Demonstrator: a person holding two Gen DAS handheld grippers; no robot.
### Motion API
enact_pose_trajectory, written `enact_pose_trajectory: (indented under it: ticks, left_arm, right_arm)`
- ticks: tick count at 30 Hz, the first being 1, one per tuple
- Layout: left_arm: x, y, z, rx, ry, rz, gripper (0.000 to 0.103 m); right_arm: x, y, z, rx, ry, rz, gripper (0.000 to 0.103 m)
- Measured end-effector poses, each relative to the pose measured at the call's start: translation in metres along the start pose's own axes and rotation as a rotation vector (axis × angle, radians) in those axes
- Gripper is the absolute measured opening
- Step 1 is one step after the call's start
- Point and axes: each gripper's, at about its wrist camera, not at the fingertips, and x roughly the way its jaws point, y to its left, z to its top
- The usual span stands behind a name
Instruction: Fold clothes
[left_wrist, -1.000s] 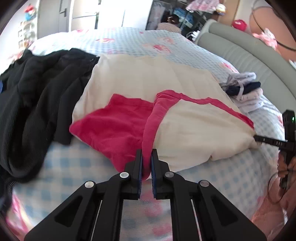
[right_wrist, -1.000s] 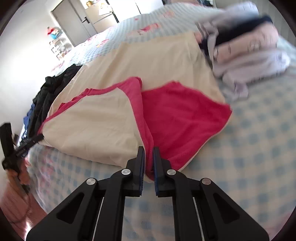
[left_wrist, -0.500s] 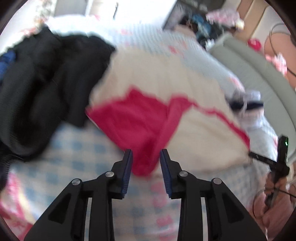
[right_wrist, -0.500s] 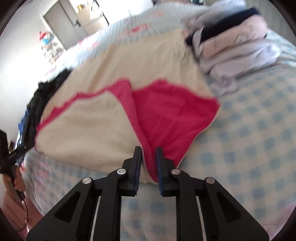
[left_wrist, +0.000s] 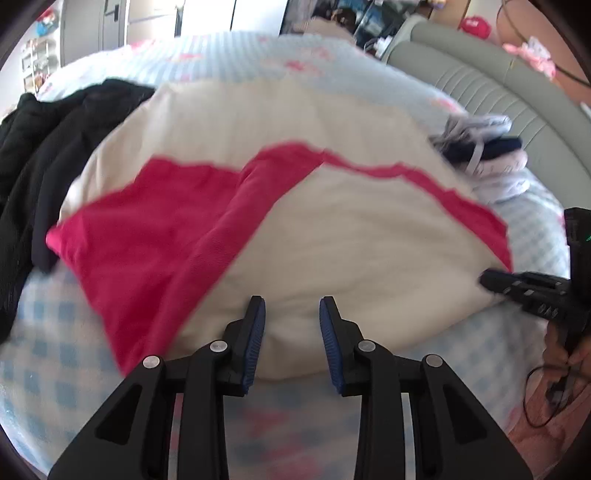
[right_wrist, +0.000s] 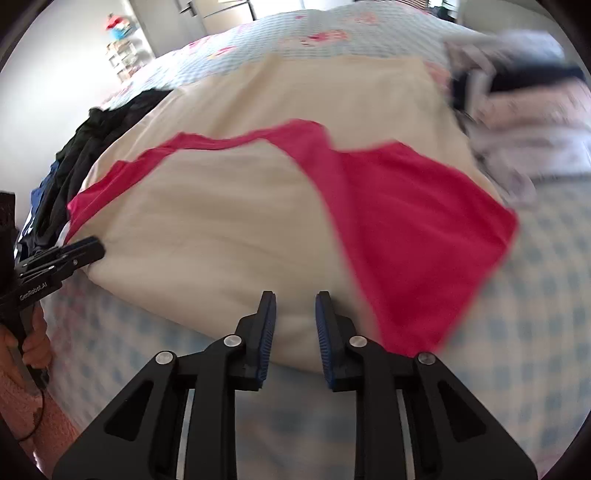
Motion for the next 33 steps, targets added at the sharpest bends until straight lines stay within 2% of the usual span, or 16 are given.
enact_pose_trajectory:
  ticks: [2, 5, 7, 9, 12, 14, 17, 18, 20, 23, 27, 29, 31, 32, 33]
  left_arm:
    - [-0.009, 0.010, 0.001, -0.026, -0.011, 0.028, 0.032]
    - [-0.026, 0.022, 0.001, -0.063, -0.049, 0.079, 0.030]
    - [-0.037, 0.026, 0.001, -0.095, -0.074, 0.042, 0.034]
    - [-0.039, 0.015, 0.001, -0.070, -0.096, 0.030, 0.040]
    - [-0.027, -0.006, 0.001, -0.006, -0.063, 0.033, 0.041]
    - [-0.015, -0.011, 0.001, 0.012, -0.024, 0.055, 0.041]
    - [-0.017, 0.006, -0.003, -0.020, 0.000, 0.091, 0.041]
    - [-0.022, 0.016, -0.005, -0.033, -0.007, 0.117, 0.041]
    - [-0.028, 0.033, -0.006, -0.050, -0.002, 0.112, 0.029]
    - [-0.035, 0.038, -0.003, -0.095, -0.012, 0.073, 0.028]
    - [-0.041, 0.005, 0.004, 0.001, -0.068, 0.042, 0.041]
    - [-0.033, -0.009, 0.009, 0.029, -0.059, 0.032, 0.044]
    - [-0.021, -0.015, 0.010, 0.068, -0.038, 0.044, 0.044]
    - [-0.016, -0.014, 0.008, 0.086, -0.025, 0.067, 0.044]
    - [-0.011, -0.008, 0.007, 0.093, -0.004, 0.121, 0.044]
  right_arm:
    - [-0.009, -0.023, -0.007, 0.059, -0.008, 0.023, 0.006]
    - [-0.024, -0.035, -0.008, 0.098, -0.031, 0.039, 0.006]
    - [-0.035, -0.033, -0.006, 0.107, -0.054, 0.045, 0.010]
    - [-0.039, -0.022, 0.001, 0.105, -0.086, 0.063, 0.016]
    - [-0.024, -0.001, 0.015, 0.085, -0.073, 0.105, 0.019]
    - [-0.009, 0.008, 0.018, 0.037, -0.027, 0.055, 0.019]
    - [0.002, 0.006, 0.013, 0.001, 0.019, -0.018, 0.019]
    - [-0.001, 0.000, 0.010, 0.006, 0.010, -0.013, 0.019]
    - [-0.010, -0.013, 0.004, 0.034, -0.004, -0.014, 0.017]
    - [-0.026, -0.025, 0.002, 0.088, -0.039, 0.007, 0.016]
    - [-0.041, -0.009, 0.006, 0.068, -0.103, 0.006, 0.022]
    - [-0.031, 0.000, 0.009, 0.042, -0.080, -0.006, 0.023]
    - [-0.019, 0.000, 0.008, 0.029, -0.028, -0.047, 0.023]
    - [-0.013, -0.005, 0.005, 0.038, -0.005, -0.054, 0.021]
    - [-0.011, -0.011, 0.003, 0.057, 0.005, -0.043, 0.020]
